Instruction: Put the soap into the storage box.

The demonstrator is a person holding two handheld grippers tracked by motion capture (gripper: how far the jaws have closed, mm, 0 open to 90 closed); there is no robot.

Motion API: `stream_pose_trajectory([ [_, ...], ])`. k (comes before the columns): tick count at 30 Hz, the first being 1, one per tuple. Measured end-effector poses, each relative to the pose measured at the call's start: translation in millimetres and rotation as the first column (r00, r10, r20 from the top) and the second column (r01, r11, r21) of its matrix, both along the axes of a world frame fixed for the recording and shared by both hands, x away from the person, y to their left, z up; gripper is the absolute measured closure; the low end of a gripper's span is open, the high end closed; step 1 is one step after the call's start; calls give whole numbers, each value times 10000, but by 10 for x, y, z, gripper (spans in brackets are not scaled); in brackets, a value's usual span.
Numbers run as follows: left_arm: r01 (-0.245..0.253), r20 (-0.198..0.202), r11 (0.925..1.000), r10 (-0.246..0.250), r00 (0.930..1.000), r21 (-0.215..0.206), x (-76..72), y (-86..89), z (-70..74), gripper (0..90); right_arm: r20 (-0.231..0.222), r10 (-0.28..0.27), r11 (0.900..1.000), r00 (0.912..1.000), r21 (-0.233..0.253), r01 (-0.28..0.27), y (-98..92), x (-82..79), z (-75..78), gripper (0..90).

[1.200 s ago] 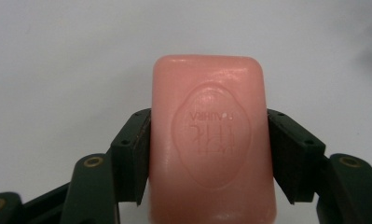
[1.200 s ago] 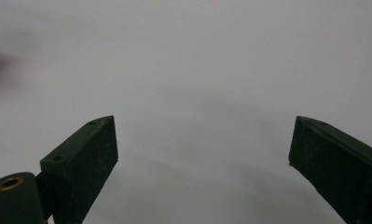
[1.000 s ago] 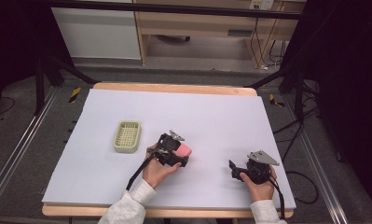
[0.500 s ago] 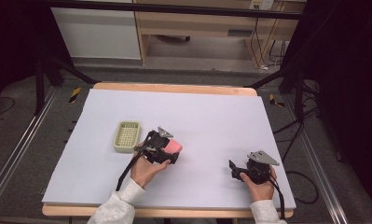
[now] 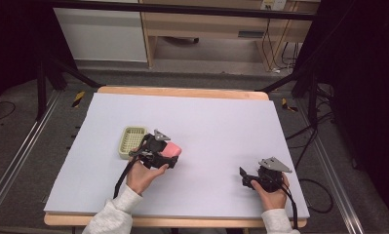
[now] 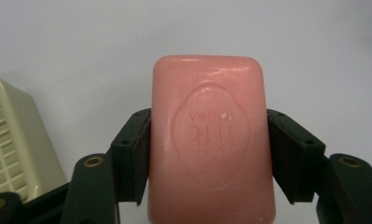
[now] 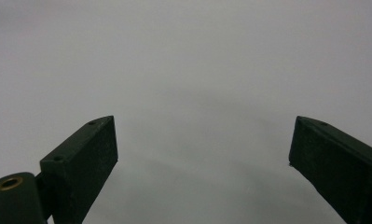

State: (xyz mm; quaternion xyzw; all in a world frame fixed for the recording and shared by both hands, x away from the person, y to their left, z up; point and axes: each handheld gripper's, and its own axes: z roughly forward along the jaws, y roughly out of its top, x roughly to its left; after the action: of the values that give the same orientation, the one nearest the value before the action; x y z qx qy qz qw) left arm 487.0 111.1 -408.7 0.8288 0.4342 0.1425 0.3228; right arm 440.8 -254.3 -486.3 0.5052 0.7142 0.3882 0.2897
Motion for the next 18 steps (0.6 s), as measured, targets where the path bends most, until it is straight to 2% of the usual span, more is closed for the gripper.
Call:
stream_pose_trajectory([
  [18, -554, 229, 9983, 558, 9982, -157, 65, 310, 138, 373, -30, -12, 10000, 10000, -16, 12, 2, 2, 0, 81],
])
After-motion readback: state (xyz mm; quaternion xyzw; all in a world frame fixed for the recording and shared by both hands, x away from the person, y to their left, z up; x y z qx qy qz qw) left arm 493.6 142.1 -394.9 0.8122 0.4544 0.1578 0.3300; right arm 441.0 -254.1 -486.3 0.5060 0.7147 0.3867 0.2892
